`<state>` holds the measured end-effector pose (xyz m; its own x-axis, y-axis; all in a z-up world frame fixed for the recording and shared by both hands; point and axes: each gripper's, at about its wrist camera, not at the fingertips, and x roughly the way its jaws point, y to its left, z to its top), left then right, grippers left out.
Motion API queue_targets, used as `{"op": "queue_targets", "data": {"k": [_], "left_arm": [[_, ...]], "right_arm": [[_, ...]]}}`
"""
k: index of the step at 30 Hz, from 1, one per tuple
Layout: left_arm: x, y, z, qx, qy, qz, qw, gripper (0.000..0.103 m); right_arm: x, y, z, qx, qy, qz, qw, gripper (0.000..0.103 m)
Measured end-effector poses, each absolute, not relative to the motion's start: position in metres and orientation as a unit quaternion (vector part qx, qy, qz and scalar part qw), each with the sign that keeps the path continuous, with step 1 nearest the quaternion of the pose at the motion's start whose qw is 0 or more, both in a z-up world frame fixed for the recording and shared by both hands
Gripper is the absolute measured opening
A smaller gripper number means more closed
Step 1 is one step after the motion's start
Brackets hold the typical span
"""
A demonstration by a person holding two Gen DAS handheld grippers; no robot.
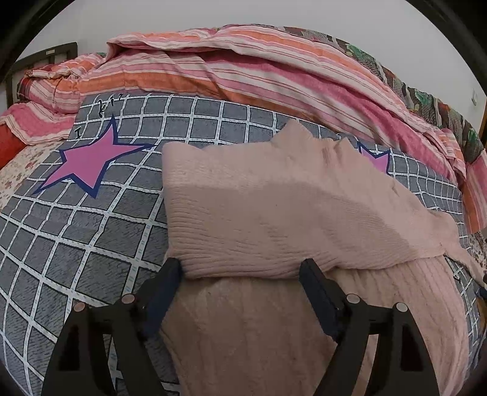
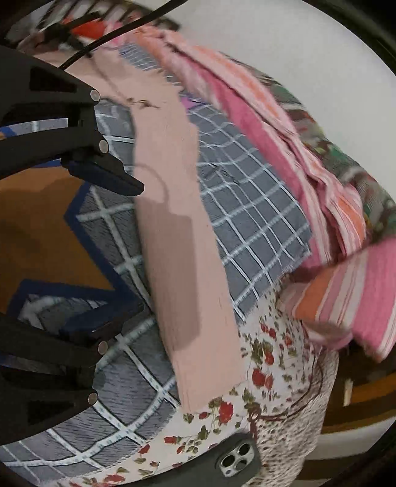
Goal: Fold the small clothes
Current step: 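Move the right tool over to the other sweater sleeve, then close the right tool on the other sleeve cuff and lift it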
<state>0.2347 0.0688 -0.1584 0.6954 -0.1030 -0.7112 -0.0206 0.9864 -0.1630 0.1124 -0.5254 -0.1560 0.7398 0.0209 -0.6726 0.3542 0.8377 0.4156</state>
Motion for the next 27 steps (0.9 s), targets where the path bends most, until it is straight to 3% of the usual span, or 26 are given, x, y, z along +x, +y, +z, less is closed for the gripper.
{"op": "queue_targets", "data": {"k": [8, 11, 12, 13, 14, 27], "left_arm": [[0.237, 0.070, -0.160, -0.084, 0.391, -0.027, 0.916, 0.081], [0.237, 0.070, -0.160, -0.084, 0.391, -0.027, 0.916, 0.081], [0.237, 0.070, -0.160, -0.084, 0.391, -0.027, 0.916, 0.081], [0.237, 0.070, -0.160, -0.086, 0.390, -0.028, 0.916, 0.081], [0.237, 0.071, -0.160, -0.088, 0.390, -0.029, 0.916, 0.081], [0.214, 0.110, -0.143, -0.159, 0.350, -0.041, 0.922, 0.082]], "right_arm": [[0.131, -0.563, -0.159, 0.312, 0.336, -0.119, 0.881, 0.060], [0.139, -0.573, -0.156, 0.309, 0.340, -0.144, 0.876, 0.047], [0.142, -0.575, -0.156, 0.305, 0.342, -0.155, 0.875, 0.035], [0.146, -0.576, -0.155, 0.292, 0.349, -0.171, 0.874, 0.013], [0.149, -0.577, -0.154, 0.282, 0.353, -0.176, 0.874, 0.006], [0.165, -0.426, -0.041, 0.053, 0.269, -0.173, 0.946, 0.006]]}}
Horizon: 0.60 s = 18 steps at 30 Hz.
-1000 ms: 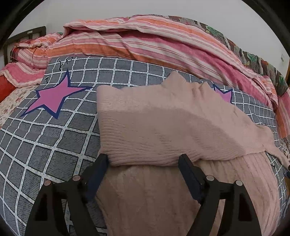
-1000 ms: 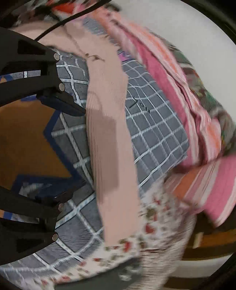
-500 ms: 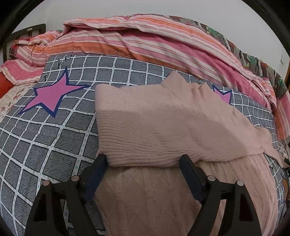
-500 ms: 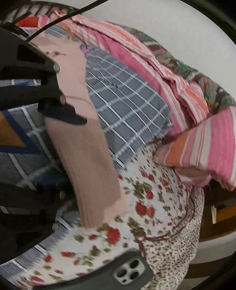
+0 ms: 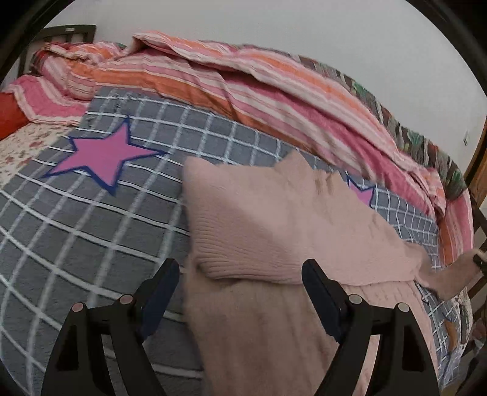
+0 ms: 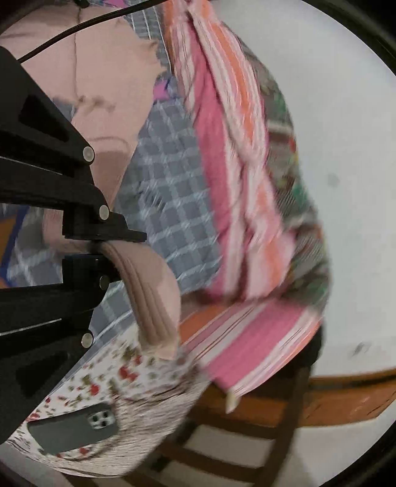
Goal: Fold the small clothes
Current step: 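Close the right tool on the other sleeve cuff and lift it, then lay the held sleeve across the sweater body and open the right tool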
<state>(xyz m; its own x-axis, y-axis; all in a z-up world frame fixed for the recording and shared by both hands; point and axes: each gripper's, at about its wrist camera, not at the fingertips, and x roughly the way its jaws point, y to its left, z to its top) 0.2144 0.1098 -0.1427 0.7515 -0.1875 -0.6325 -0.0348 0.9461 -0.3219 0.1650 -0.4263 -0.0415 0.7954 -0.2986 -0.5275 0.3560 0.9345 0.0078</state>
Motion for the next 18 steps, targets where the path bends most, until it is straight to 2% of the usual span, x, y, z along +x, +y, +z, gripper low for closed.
{"op": "queue_targets", "data": {"k": [9, 18], "left_arm": [[0.194, 0.178, -0.136, -0.210, 0.325, 0.013, 0.922, 0.082], [0.190, 0.208, -0.143, -0.211, 0.328, 0.033, 0.920, 0.082]], "right_arm": [[0.222, -0.264, -0.004, -0.015, 0.258, -0.066, 0.964, 0.006], [0.277, -0.084, -0.039, -0.054, 0.297, 0.096, 0.949, 0.006]]}}
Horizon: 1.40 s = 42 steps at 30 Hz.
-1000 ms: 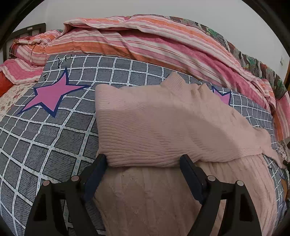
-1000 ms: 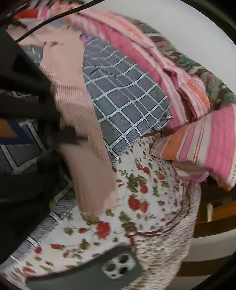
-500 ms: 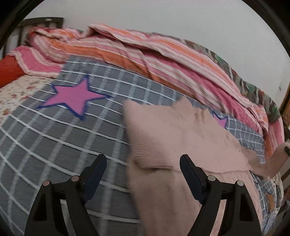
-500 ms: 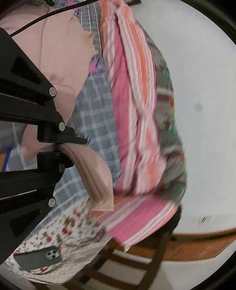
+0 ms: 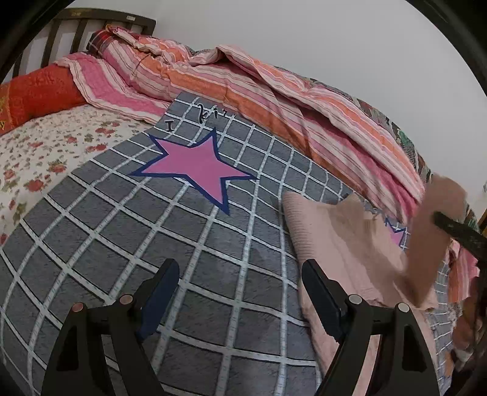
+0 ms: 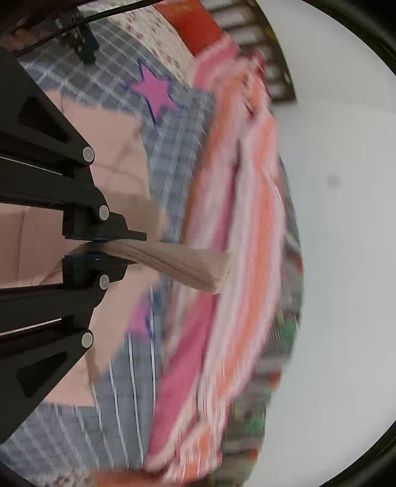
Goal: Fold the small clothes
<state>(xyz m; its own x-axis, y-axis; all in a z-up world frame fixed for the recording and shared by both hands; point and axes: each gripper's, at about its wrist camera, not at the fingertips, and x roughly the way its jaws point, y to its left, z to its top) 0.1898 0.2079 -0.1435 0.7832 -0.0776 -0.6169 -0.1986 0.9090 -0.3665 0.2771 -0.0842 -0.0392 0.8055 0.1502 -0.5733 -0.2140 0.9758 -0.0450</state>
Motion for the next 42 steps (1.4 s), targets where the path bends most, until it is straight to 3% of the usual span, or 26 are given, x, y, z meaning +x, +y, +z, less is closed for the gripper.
{"op": "queue_targets", "data": {"k": [7, 8, 10, 11, 14, 16, 25, 31, 35, 37, 42], "left_arm": [[0.193, 0.210, -0.146, -0.209, 0.333, 0.029, 0.919, 0.082], [0.194, 0.208, -0.145, -0.208, 0.331, 0.026, 0.920, 0.082], [0.194, 0.204, -0.143, -0.204, 0.328, 0.020, 0.922, 0.082], [0.195, 0.201, -0.142, -0.202, 0.328, 0.018, 0.923, 0.082], [0.199, 0.191, -0.140, -0.195, 0.330, 0.009, 0.924, 0.082], [0.202, 0.183, -0.140, -0.194, 0.332, 0.002, 0.923, 0.082], [0.219, 0.132, -0.133, -0.174, 0.333, -0.058, 0.925, 0.078], [0.237, 0.110, -0.137, -0.149, 0.351, -0.083, 0.920, 0.046], [0.248, 0.104, -0.145, -0.140, 0.372, -0.079, 0.914, 0.043], [0.252, 0.103, -0.147, -0.137, 0.377, -0.074, 0.913, 0.034], [0.261, 0.102, -0.150, -0.135, 0.386, -0.056, 0.911, 0.034]], "right_arm": [[0.296, -0.001, -0.115, -0.086, 0.371, 0.173, 0.909, 0.007], [0.301, 0.006, -0.124, -0.084, 0.383, 0.182, 0.902, 0.012], [0.305, 0.013, -0.132, -0.075, 0.402, 0.203, 0.890, 0.040], [0.306, 0.014, -0.133, -0.070, 0.412, 0.221, 0.881, 0.047], [0.291, 0.003, -0.120, -0.058, 0.394, 0.247, 0.883, 0.053], [0.279, -0.019, -0.107, -0.041, 0.374, 0.240, 0.895, 0.068], [0.241, -0.163, -0.084, -0.012, 0.324, 0.116, 0.939, 0.069], [0.251, -0.233, -0.110, 0.010, 0.358, 0.028, 0.933, 0.069], [0.257, -0.252, -0.129, 0.034, 0.381, 0.031, 0.924, 0.069], [0.258, -0.255, -0.133, 0.040, 0.385, 0.028, 0.921, 0.069], [0.267, -0.265, -0.139, 0.058, 0.396, 0.028, 0.916, 0.069]]}}
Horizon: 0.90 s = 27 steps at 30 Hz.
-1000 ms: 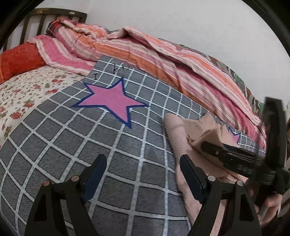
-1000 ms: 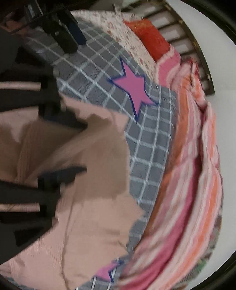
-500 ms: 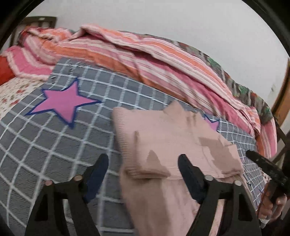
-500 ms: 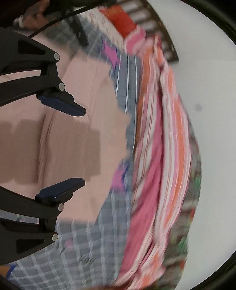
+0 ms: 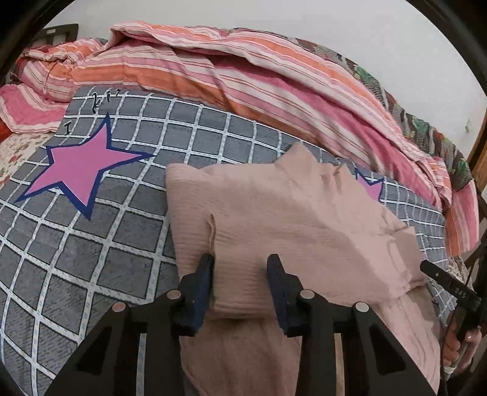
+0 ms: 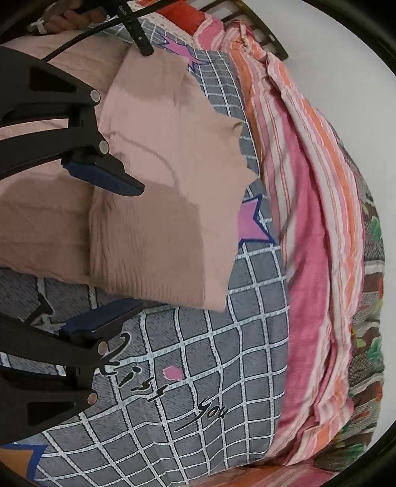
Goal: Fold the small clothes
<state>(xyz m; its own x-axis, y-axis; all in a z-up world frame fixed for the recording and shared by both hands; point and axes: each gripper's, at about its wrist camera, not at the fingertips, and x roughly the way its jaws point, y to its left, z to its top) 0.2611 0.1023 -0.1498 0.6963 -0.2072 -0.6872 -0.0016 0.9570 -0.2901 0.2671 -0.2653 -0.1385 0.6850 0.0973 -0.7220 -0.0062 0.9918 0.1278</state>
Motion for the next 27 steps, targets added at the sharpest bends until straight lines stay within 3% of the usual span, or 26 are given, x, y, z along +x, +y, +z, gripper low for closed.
{"op": "queue_targets", "data": {"k": [3, 5, 9, 13, 19, 27], "left_arm": [[0.269, 0.101, -0.151, -0.139, 0.387, -0.052, 0.910, 0.034], [0.272, 0.099, -0.151, -0.138, 0.379, -0.052, 0.914, 0.013], [0.271, 0.098, -0.140, -0.150, 0.338, -0.062, 0.927, 0.008], [0.268, 0.103, -0.125, -0.177, 0.293, -0.053, 0.938, 0.008], [0.284, 0.092, -0.150, -0.129, 0.375, -0.003, 0.918, 0.010], [0.270, 0.086, -0.149, -0.106, 0.371, -0.006, 0.922, 0.030]], "right_arm": [[0.276, -0.267, -0.141, 0.050, 0.396, 0.017, 0.917, 0.069], [0.283, -0.269, -0.145, 0.052, 0.403, 0.015, 0.914, 0.069], [0.287, -0.274, -0.147, 0.072, 0.404, 0.025, 0.912, 0.068], [0.276, -0.283, -0.131, 0.087, 0.354, 0.034, 0.930, 0.068], [0.291, -0.280, -0.155, 0.068, 0.409, 0.019, 0.910, 0.068], [0.287, -0.280, -0.158, 0.063, 0.423, 0.013, 0.904, 0.068]]}}
